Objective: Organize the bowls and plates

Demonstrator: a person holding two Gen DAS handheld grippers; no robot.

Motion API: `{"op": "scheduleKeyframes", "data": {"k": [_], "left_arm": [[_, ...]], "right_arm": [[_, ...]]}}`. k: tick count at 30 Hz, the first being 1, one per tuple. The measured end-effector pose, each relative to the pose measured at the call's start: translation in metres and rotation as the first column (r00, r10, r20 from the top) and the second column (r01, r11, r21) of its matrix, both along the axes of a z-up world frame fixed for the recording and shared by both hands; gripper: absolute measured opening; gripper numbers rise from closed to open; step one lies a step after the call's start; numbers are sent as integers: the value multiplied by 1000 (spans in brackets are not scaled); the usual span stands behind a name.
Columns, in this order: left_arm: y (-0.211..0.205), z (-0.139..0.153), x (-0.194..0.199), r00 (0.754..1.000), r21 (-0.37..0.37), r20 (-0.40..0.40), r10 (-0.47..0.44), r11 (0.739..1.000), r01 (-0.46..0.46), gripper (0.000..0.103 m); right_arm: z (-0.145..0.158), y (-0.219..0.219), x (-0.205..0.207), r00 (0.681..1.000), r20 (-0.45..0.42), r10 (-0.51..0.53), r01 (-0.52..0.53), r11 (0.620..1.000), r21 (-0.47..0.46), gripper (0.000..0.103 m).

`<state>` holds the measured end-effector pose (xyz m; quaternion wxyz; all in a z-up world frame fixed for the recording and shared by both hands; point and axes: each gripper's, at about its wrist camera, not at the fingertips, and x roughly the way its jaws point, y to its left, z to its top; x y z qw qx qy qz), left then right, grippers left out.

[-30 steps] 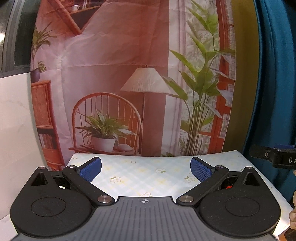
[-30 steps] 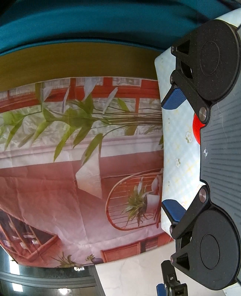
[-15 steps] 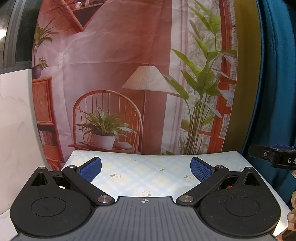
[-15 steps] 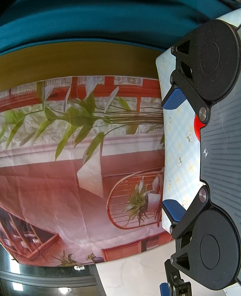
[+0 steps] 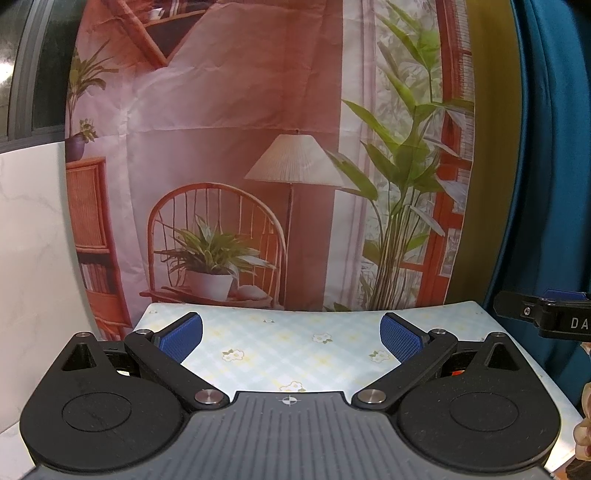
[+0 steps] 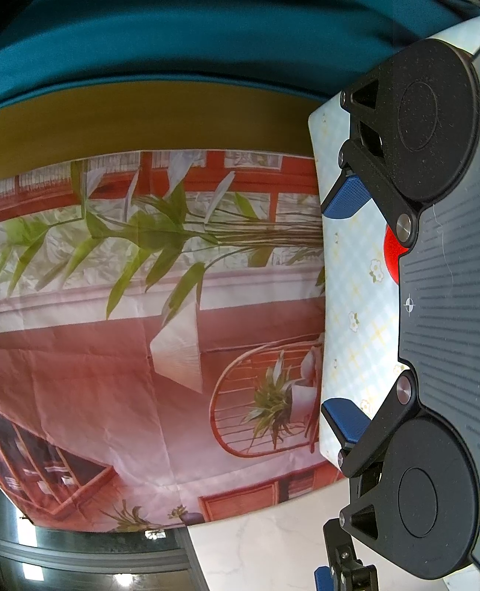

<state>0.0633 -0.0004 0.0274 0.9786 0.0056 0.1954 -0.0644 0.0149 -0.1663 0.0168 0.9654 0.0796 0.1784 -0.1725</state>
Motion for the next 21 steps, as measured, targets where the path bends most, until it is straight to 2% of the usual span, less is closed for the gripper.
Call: {"op": "scheduleKeyframes", "data": {"k": [21], "left_arm": [[2, 1, 1, 1000, 3, -2, -5, 1000, 5, 103]], "right_arm": [[-2, -1, 1, 1000, -10, 2, -2, 1000, 4, 103]]}}
